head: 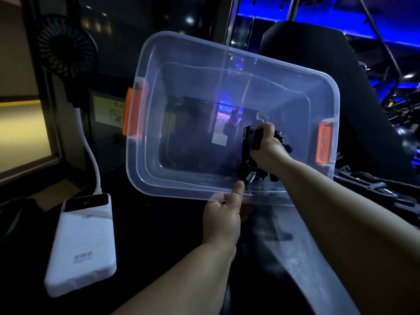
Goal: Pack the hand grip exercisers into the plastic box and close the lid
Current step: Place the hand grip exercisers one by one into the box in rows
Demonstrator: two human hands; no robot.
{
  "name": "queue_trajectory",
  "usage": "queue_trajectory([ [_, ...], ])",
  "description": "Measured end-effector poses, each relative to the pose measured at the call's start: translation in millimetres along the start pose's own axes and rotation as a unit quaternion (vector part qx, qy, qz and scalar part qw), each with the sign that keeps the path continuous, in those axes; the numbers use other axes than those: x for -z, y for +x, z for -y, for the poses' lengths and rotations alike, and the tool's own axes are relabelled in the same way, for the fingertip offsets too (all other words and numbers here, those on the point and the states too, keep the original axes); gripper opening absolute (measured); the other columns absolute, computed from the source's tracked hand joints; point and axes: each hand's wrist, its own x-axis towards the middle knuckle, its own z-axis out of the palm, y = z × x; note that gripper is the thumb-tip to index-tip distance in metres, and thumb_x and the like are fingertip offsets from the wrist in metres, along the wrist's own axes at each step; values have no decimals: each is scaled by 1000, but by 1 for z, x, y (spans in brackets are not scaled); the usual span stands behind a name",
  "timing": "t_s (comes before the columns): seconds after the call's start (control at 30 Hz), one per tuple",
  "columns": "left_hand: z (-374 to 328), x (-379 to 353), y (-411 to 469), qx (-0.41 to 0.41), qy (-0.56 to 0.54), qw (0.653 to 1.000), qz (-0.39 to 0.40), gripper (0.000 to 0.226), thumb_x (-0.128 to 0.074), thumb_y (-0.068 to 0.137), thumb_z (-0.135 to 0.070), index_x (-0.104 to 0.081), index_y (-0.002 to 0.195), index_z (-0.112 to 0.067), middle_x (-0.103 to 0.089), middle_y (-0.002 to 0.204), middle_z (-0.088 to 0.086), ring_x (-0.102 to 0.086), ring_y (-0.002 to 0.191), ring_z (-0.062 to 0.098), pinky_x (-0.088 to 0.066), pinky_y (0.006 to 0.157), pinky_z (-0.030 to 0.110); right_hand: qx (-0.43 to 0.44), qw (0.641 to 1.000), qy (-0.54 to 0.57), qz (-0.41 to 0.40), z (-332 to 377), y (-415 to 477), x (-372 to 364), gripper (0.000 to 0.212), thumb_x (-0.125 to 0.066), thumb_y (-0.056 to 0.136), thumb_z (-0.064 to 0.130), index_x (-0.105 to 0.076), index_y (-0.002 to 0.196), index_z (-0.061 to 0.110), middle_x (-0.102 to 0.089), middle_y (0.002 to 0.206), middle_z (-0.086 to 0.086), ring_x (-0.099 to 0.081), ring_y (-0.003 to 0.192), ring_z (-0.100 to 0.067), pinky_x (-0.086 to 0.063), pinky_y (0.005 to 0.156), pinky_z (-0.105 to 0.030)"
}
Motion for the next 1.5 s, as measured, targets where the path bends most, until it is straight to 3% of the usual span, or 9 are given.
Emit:
queue_trajectory([
  [0.13, 0, -1, 0, 6, 4, 1000, -1, 44, -66, 83, -44, -62, 92, -1, -73, 91, 16, -64, 70, 14, -51, 60, 23, -7, 1000, -30, 4, -1, 11, -8, 28, -46, 88, 13, -29, 104, 27, -43, 66, 0, -44, 54, -18, -34, 64, -34],
  [0.3, 1, 1, 0, 6, 20, 1000, -13, 43, -68, 80, -49, -63, 85, -7, -73, 82, 9, -65, 74, 18, -53, 72, 34, -4, 996, -94, -3, 5, 16, -8, 33, -52, 83, 9, -25, 97, 22, -46, 76, -1, -46, 64, -23, -35, 64, -34],
  [0.47, 2, 2, 2, 8, 21, 1000, -6, 42, -68, 79, -51, -64, 85, -9, -73, 83, 8, -68, 84, 25, -54, 76, 38, 34, 982, -187, -15, 12, 18, -6, 32, -63, 85, 12, -42, 109, 11, -51, 112, -18, -55, 102, -38, -37, 72, -36],
  [0.63, 3, 2, 2, -1, 16, 1000, -6, 41, -68, 80, -47, -62, 82, -6, -71, 76, 7, -65, 72, 19, -52, 69, 33, 34, 940, -331, -80, 16, 16, -10, 37, -57, 86, 21, -47, 120, 8, -46, 123, -17, -46, 114, -34, -43, 86, -39],
  [0.77, 2, 2, 1, -4, 16, 1000, -4, 44, -68, 80, -46, -63, 86, -3, -72, 78, 9, -65, 71, 17, -52, 68, 31, 46, 915, -386, -109, 10, 19, -10, 45, -55, 84, 28, -48, 125, 13, -39, 130, -12, -35, 121, -31, -36, 91, -40],
  [0.93, 2, 1, 0, 1, 20, 1000, -4, 45, -67, 78, -51, -64, 87, -6, -73, 79, 7, -67, 77, 19, -53, 70, 32, 229, 874, -429, -11, 5, 24, -12, 55, -50, 84, 24, -42, 137, 38, -30, 150, 5, -9, 143, -21, -7, 112, -51],
  [1.0, 3, 2, 1, 4, 20, 1000, 1, 49, -67, 73, -56, -64, 86, -9, -72, 77, 5, -68, 78, 20, -53, 69, 31, 269, 819, -504, 52, 4, 24, -16, 47, -51, 86, 39, -48, 133, 39, -34, 148, 10, -6, 144, -17, 5, 112, -57],
  [1.13, 4, 2, 2, 0, 20, 1000, 5, 65, -65, 58, -67, -65, 87, -9, -74, 81, 9, -70, 82, 25, -55, 74, 36, 250, 770, -575, 115, -1, 22, -23, 73, -51, 78, 71, -41, 140, 35, -26, 153, 5, 1, 146, -22, 11, 108, -64],
  [1.5, 1, 2, -1, -6, 12, 1000, 3, 50, -72, 71, -52, -65, 79, -3, -73, 73, 11, -70, 79, 30, -56, 72, 38, 217, 781, -574, 113, 5, 18, -18, 85, -55, 72, 75, -41, 141, 28, -32, 151, 5, -8, 146, -20, 10, 113, -60],
])
